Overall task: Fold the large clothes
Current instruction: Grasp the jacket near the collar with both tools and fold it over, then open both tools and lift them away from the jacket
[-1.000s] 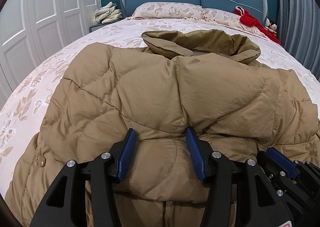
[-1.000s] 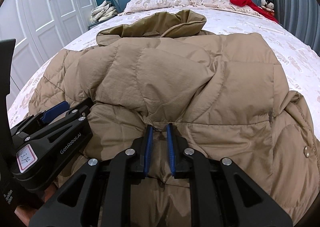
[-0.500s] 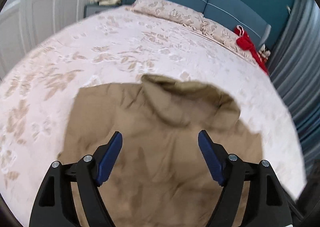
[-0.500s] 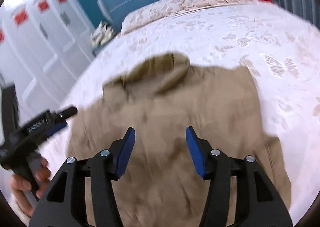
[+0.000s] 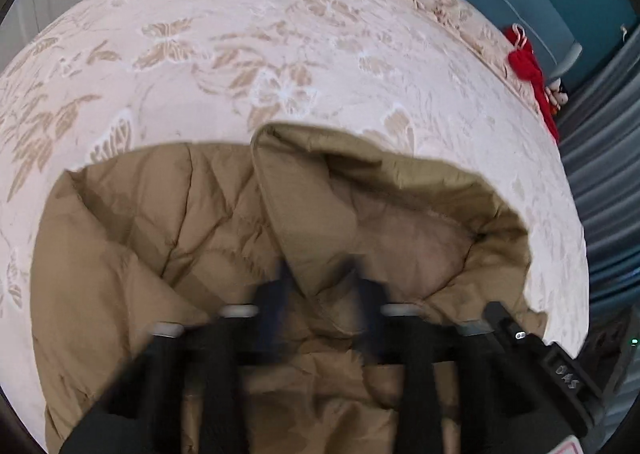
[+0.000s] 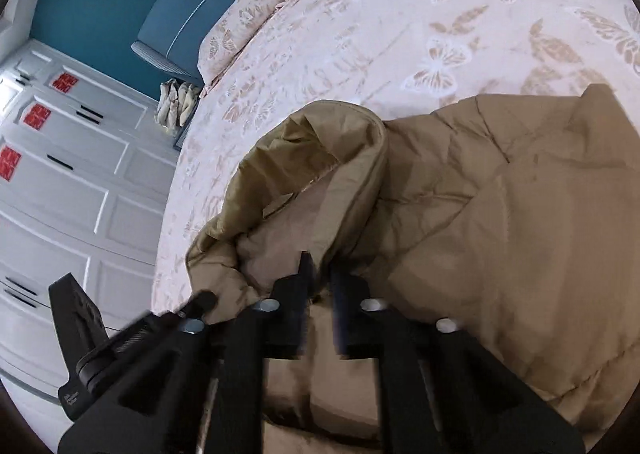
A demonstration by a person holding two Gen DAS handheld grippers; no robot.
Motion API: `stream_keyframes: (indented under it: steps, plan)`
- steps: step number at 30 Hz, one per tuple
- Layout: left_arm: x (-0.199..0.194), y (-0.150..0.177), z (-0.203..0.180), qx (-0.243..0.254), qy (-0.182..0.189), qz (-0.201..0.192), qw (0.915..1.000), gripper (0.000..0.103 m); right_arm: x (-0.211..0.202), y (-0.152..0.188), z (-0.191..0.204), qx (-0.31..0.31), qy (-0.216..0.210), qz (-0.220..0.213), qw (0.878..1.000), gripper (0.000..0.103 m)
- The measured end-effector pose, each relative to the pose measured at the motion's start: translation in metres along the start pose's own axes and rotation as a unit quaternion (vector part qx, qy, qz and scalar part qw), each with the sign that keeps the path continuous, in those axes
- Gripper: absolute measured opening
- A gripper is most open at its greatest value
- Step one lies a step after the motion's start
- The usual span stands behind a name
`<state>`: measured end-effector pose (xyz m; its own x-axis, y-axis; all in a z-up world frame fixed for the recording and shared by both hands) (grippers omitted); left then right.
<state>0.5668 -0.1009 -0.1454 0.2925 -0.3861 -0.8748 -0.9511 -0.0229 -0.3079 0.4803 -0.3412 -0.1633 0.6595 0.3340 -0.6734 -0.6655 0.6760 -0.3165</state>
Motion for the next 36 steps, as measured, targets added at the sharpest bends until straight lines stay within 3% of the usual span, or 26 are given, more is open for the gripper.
stream_keyframes:
  steps: [2,5,14,29,33,36]
  plan:
    - [-0.001,0.006,0.005,0.007,0.002,-0.011,0.9999,0.013,-0.012,0.007,0.001,-0.030,0.007,-0.020,0.999,0.005]
    - [0.009,0.017,0.005,0.044,-0.031,-0.027,0.9982,0.012,-0.007,0.017,0.000,-0.093,0.066,-0.021,0.993,0.004]
    - [0.031,0.038,-0.002,0.098,-0.080,-0.077,0.9890,0.012,0.020,0.035,-0.010,-0.166,0.134,-0.022,0.977,0.001]
    - [0.040,0.051,-0.013,0.134,-0.132,-0.131,0.9734,0.012,0.024,0.049,-0.001,-0.215,0.184,-0.051,0.958,0.000]
    - [0.035,0.054,-0.018,0.141,-0.159,-0.142,0.9667,0.019,0.023,0.053,0.005,-0.222,0.195,-0.054,0.954,0.002]
    - [0.012,0.060,-0.013,0.149,-0.139,-0.135,0.9696,0.029,0.006,0.053,0.002,-0.211,0.181,-0.023,0.960,0.005]
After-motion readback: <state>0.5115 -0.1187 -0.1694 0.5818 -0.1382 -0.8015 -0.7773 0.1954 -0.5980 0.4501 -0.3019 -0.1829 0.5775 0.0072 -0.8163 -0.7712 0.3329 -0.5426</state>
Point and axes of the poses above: each gripper's, at about its wrist camera, not at the fingertips, and x roughly the way its jaws point, z to its left, y to its underside, the point moved 1 cm from there along x, roughly the way its jaws point, and after that the axes turned 4 degrees about z, right-handed, at the moved point
